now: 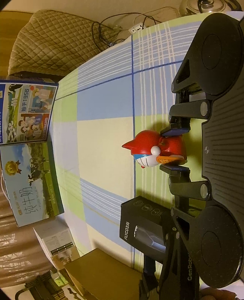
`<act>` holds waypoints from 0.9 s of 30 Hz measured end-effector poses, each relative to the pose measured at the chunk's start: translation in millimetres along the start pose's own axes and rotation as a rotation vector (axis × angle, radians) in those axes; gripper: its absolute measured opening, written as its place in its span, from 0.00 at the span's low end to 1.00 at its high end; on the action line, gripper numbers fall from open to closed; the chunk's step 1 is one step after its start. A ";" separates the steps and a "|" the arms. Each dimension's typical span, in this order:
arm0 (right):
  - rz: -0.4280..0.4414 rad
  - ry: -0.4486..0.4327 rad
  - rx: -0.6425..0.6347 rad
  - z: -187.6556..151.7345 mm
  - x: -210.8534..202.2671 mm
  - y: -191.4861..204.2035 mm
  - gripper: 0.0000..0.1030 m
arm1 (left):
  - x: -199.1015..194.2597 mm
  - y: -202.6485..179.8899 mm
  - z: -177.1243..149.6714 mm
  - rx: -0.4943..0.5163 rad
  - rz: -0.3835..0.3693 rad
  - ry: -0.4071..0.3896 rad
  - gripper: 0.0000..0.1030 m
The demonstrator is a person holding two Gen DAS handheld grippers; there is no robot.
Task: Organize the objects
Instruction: 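Lift and carry the shaver box and red toy over the cardboard box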
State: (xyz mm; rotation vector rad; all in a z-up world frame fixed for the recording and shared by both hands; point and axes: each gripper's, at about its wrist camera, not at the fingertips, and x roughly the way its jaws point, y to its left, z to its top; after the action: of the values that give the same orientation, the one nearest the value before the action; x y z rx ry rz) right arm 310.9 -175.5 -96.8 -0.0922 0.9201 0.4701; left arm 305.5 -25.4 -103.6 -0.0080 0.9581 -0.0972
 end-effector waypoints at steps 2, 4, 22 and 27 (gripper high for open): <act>0.003 0.004 -0.002 -0.6 0.4 0.4 0.27 | -0.8 1.3 0.5 -0.002 -0.005 0.000 0.77; 0.003 0.003 0.004 -0.9 -0.3 0.0 0.27 | -3.4 1.1 -0.5 -0.003 -0.004 0.001 0.76; -0.052 -0.062 0.111 -42.7 -73.4 18.7 0.27 | -94.6 -2.5 -34.5 -0.062 -0.043 -0.062 0.75; -0.105 -0.070 0.120 -61.2 -114.1 38.3 0.27 | -135.5 -6.4 -49.4 -0.058 -0.054 -0.092 0.75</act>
State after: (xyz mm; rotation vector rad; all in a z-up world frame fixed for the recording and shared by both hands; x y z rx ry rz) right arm 190.5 -198.1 -40.2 -0.0148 0.8687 0.3176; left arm 187.2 -18.3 -21.1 -0.0913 0.8687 -0.1173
